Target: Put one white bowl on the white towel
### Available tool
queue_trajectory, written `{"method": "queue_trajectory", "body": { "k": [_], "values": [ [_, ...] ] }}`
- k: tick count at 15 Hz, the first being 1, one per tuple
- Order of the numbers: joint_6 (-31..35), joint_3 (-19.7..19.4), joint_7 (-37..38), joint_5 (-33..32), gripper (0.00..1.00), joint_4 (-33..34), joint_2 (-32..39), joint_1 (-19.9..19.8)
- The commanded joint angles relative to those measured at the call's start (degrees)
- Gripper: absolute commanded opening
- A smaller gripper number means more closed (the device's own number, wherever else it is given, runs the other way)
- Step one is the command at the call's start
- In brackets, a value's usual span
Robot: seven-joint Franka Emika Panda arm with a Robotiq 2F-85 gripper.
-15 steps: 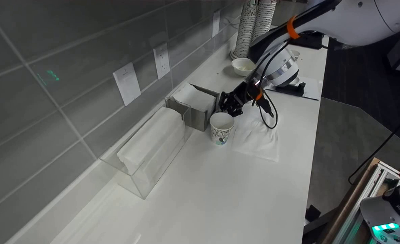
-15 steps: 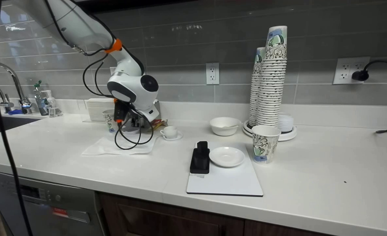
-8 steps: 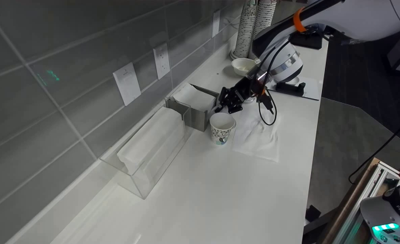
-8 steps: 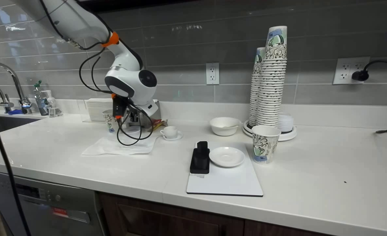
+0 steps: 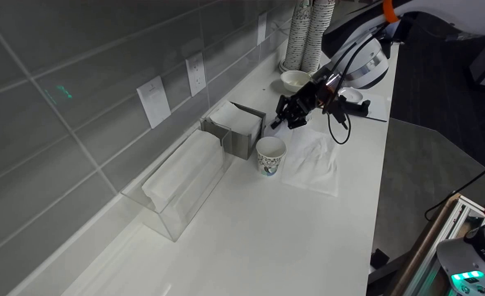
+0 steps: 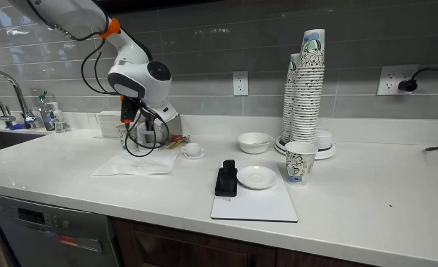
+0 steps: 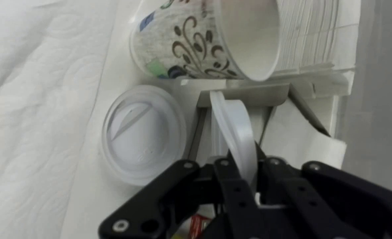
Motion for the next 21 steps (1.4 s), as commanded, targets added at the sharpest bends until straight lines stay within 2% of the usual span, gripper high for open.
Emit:
{"method": "queue_trajectory", "body": {
  "k": [1, 3, 8, 11, 13, 16, 18, 20, 21],
  "values": [
    [11.33, -0.45, 6.77, -5.48, 0.02, -6.94, -8.57, 1.84],
    [18.22, 0.24, 11.03, -10.79, 0.02, -9.3, -11.14, 2.57],
    [32.78, 1.33, 30.89, -33.39, 0.02, -17.89, -14.46, 4.33],
    [39.13, 1.01, 41.05, -47.4, 0.02, -23.9, -13.26, 2.57],
    [41.51, -1.13, 46.13, -56.39, 0.02, -27.06, -12.5, 0.76],
    [40.68, -7.08, 51.42, -69.86, 0.02, -28.21, -12.74, -2.2],
    [36.29, -10.92, 54.54, -78.82, 0.02, -25.08, -13.39, -4.26],
    [28.95, -11.9, 60.08, -87.95, 0.02, -20.21, -15.01, -6.27],
    [24.58, -10.4, 64.35, -92.48, 0.02, -18.43, -16.81, -7.04]
  ]
}}
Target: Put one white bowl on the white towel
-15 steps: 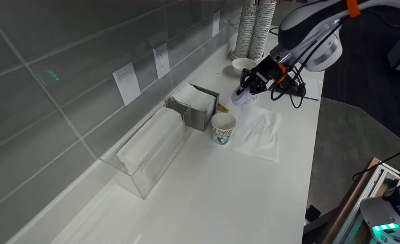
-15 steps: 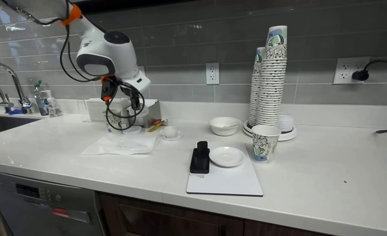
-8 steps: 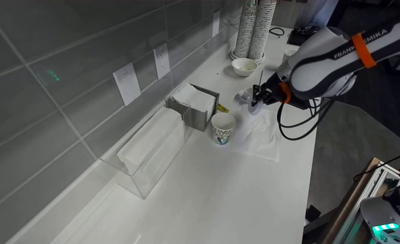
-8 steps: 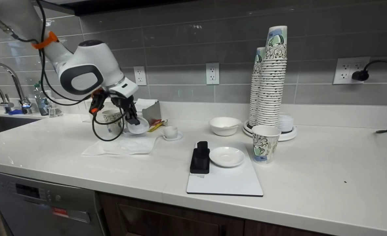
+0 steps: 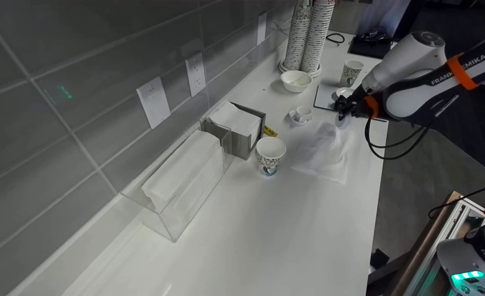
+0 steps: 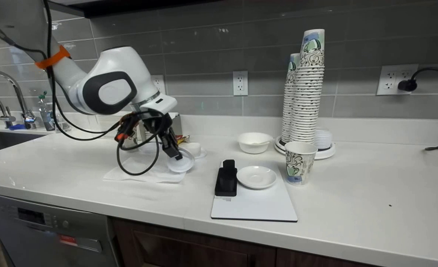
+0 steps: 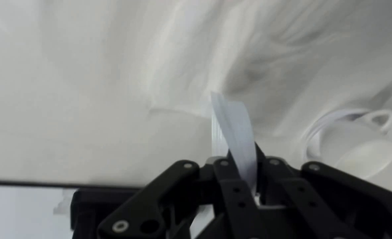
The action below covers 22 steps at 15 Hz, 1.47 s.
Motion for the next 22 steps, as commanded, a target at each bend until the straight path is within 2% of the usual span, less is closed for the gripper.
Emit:
{"method": "queue_trajectory", "body": {
  "k": [1, 2, 4, 6, 9, 13, 16, 22],
  "values": [
    [-14.61, 3.41, 14.24, -15.85, 0.02, 6.35, -6.04, -2.35],
    [-18.64, 4.73, 17.87, -19.96, 0.02, 6.84, -7.85, -1.93],
    [-28.03, 10.84, 24.01, -23.99, 0.02, 9.27, -8.15, -1.33],
    [-38.2, 15.41, 25.25, -23.45, 0.02, 12.72, -6.31, 0.59],
    [-48.06, 18.24, 27.36, -23.61, 0.02, 17.16, -1.79, 3.24],
    [-53.28, 16.81, 27.27, -24.21, 0.02, 21.16, 3.16, 4.51],
    [-53.85, 14.36, 29.1, -25.65, 0.02, 24.0, 7.87, 4.56],
    [-54.53, 10.37, 26.76, -22.28, 0.02, 30.7, 17.58, 5.57]
  ]
}}
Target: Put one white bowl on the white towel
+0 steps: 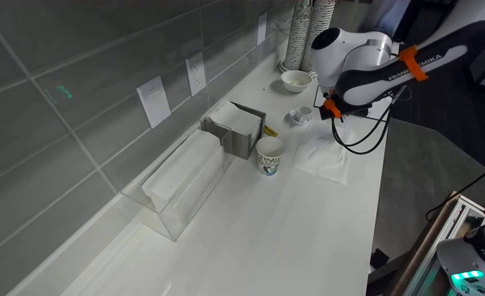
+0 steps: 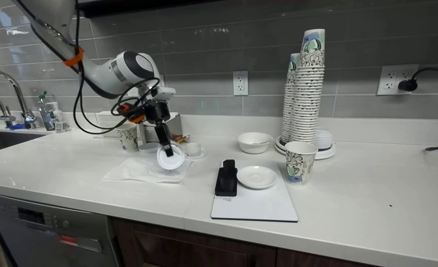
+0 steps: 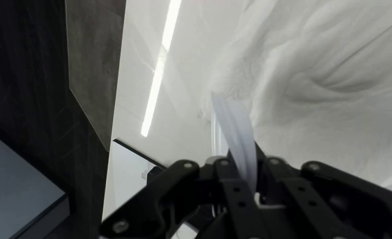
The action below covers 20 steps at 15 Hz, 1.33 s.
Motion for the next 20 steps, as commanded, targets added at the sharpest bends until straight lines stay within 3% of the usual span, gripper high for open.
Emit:
{"method": "queue_trajectory", "body": {
  "k": [1, 2, 3, 4, 10, 13, 15, 20],
  "values": [
    [-2.41, -1.78, -0.41, 1.07, 0.02, 5.93, 6.57, 1.96],
    [-2.82, -1.93, -0.95, 1.53, 0.07, 6.7, 7.52, 2.23],
    [-3.02, -2.12, -1.13, 1.76, 0.25, 7.4, 8.22, 2.61],
    [-2.78, -2.27, -1.22, 1.88, 0.33, 7.84, 8.64, 2.96],
    [0.2, -1.38, -7.63, 8.03, 0.72, 7.2, 6.38, 3.74],
    [5.46, -0.38, -14.92, 15.55, 0.95, 5.02, 3.23, 2.7],
    [7.89, -0.28, -20.43, 21.23, 1.0, 2.25, -0.91, 2.13],
    [12.23, -2.19, -41.91, 34.41, 1.0, -10.35, -14.59, -1.75]
  ]
}}
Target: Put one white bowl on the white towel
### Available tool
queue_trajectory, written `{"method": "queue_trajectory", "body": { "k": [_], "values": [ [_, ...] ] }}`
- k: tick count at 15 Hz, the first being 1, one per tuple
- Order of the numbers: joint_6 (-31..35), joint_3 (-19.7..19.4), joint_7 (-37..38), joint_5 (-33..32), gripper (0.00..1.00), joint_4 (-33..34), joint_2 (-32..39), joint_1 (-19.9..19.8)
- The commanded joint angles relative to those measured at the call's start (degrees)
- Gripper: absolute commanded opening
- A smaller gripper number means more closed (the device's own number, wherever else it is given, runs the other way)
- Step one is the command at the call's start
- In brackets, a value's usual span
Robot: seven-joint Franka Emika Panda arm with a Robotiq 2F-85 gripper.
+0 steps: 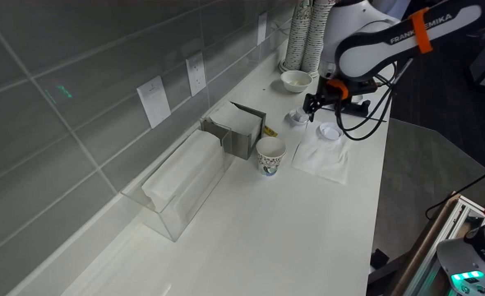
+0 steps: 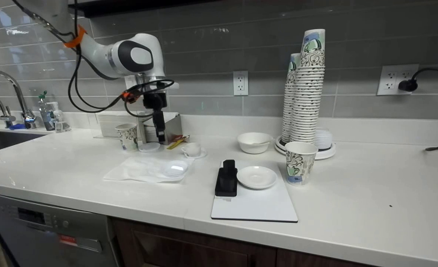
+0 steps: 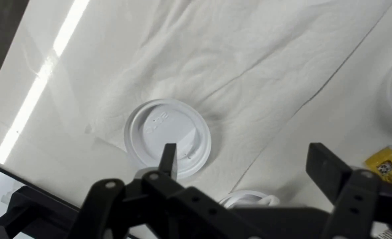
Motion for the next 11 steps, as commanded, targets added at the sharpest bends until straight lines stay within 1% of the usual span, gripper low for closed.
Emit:
{"method": "queue_trajectory", "body": {
  "k": [1, 2, 3, 6, 7, 8, 11],
  "values": [
    [3.68, -1.48, -15.55, 9.91, 1.0, -12.77, -12.6, -2.64],
    [3.1, -2.09, -20.17, 11.93, 1.0, -15.36, -15.62, -2.99],
    [1.8, -2.73, -24.63, 11.94, 1.0, -17.31, -18.16, -3.27],
    [-0.58, -5.2, -37.66, 14.75, 1.0, -21.23, -24.02, -3.28],
    [0.23, -3.75, -30.57, 11.94, 1.0, -17.17, -18.47, -3.6],
    [0.1, -4.08, -31.78, 12.17, 1.0, -18.14, -19.88, -3.76],
    [0.16, -3.83, -31.38, 12.12, 1.0, -18.02, -19.53, -3.77]
  ]
}}
